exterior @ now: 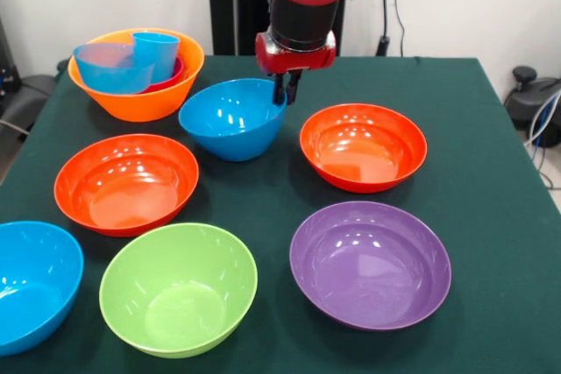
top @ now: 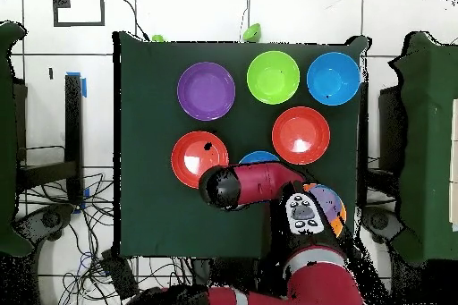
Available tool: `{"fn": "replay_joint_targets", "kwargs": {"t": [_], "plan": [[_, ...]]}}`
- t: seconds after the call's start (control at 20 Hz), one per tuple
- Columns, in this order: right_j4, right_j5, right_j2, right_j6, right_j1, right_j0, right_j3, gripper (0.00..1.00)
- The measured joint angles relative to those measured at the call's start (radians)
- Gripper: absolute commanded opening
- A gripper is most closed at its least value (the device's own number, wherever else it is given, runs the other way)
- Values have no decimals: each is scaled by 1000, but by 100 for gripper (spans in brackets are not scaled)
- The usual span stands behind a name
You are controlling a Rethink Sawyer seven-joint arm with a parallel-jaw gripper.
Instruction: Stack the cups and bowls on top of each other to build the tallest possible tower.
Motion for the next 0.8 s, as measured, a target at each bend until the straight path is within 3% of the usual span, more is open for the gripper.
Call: {"fn": "replay_joint_targets", "kwargs": {"t": [0.45,0.8], "plan": [[6,37,34,0,-61,3,1,0],[7,159,47,0,-120,4,3,0]]}}
